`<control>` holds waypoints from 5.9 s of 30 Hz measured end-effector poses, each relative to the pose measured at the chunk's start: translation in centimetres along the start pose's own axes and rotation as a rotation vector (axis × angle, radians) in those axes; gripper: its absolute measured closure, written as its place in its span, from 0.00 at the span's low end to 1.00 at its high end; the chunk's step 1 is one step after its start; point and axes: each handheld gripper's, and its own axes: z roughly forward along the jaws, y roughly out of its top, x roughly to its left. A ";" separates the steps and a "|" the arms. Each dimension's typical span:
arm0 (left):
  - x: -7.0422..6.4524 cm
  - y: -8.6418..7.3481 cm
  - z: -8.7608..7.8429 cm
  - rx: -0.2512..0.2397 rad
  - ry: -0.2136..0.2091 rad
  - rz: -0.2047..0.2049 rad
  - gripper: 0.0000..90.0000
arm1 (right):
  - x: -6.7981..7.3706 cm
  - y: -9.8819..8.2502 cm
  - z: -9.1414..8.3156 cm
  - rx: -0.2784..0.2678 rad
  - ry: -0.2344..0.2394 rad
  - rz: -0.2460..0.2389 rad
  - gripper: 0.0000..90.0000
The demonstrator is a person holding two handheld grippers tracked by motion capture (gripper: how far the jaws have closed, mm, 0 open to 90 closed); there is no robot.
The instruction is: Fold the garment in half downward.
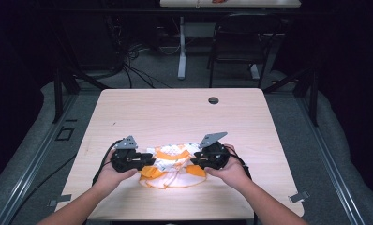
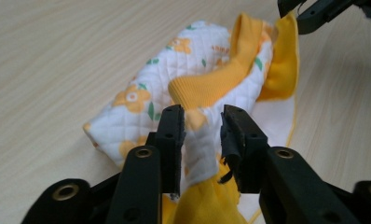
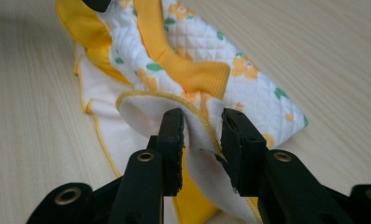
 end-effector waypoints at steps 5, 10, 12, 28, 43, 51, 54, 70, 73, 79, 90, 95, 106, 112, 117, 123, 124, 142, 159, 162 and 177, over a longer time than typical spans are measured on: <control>0.3 1.1 -0.5 -0.013 0.026 -0.004 0.72 | -0.3 0.8 -0.9 -0.047 -0.013 0.010 0.76; 0.9 1.5 0.5 0.029 0.057 -0.013 0.87 | -0.8 1.4 0.0 -0.028 -0.039 0.004 0.93; 1.0 1.3 1.0 0.042 0.053 -0.016 0.94 | -0.8 1.4 0.6 -0.019 -0.040 0.008 0.98; -1.2 0.2 1.6 0.082 -0.029 0.019 1.00 | 0.5 -0.3 2.6 0.044 0.019 -0.008 1.00; -2.8 -3.1 1.9 0.161 -0.034 0.052 1.00 | 3.1 -3.4 2.7 0.069 0.109 -0.006 0.99; -3.0 -4.3 2.6 0.174 -0.023 0.048 1.00 | 3.3 -4.2 3.2 0.095 0.108 -0.014 0.99; -2.9 -4.7 2.8 0.177 -0.026 0.046 1.00 | 3.5 -4.6 3.5 0.097 0.115 -0.003 1.00; -1.6 -4.3 3.5 0.154 -0.001 0.001 1.00 | 3.0 -4.5 3.8 0.101 0.108 0.005 1.00; -1.2 -4.1 3.7 0.149 0.007 -0.004 1.00 | 2.7 -4.3 4.0 0.097 0.106 0.020 1.00; -0.5 -3.5 4.2 0.148 0.021 -0.018 1.00 | 2.2 -4.1 4.3 0.088 0.100 0.034 1.00; 0.8 -2.9 5.0 0.121 0.035 -0.067 1.00 | 1.2 -3.5 4.6 0.103 0.067 0.030 1.00; 1.2 -2.4 5.5 0.123 0.057 -0.057 1.00 | 0.7 -3.3 4.8 0.096 0.061 0.047 1.00; 2.3 -1.9 6.2 0.099 0.074 -0.084 1.00 | -0.7 -2.7 5.3 0.095 0.035 0.061 1.00; 2.7 -1.6 6.5 0.091 0.088 -0.089 1.00 | -1.1 -2.6 5.5 0.088 0.029 0.070 1.00; 3.0 -1.5 6.7 0.080 0.096 -0.098 1.00 | -1.5 -2.5 5.6 0.085 0.019 0.077 1.00; 3.2 -1.5 6.8 0.070 0.098 -0.108 1.00 | -1.9 -2.2 5.9 0.081 0.008 0.082 1.00; 3.3 -1.5 6.8 0.069 0.099 -0.106 1.00 | -1.9 -2.2 5.9 0.081 0.004 0.086 1.00; 2.9 -1.0 5.9 0.041 0.111 -0.137 1.00 | -1.5 -1.3 4.8 0.044 0.000 0.076 0.98; 1.2 0.2 2.7 0.032 0.087 -0.086 0.98 | -0.5 -1.4 1.8 0.006 -0.032 0.055 0.97; 0.9 -0.1 2.2 0.030 0.092 -0.080 0.98 | -0.4 -1.6 1.3 0.010 -0.056 0.062 0.96; 0.1 -3.8 0.7 0.019 0.111 -0.099 0.96 | 0.9 -4.6 0.5 0.006 -0.077 0.091 0.95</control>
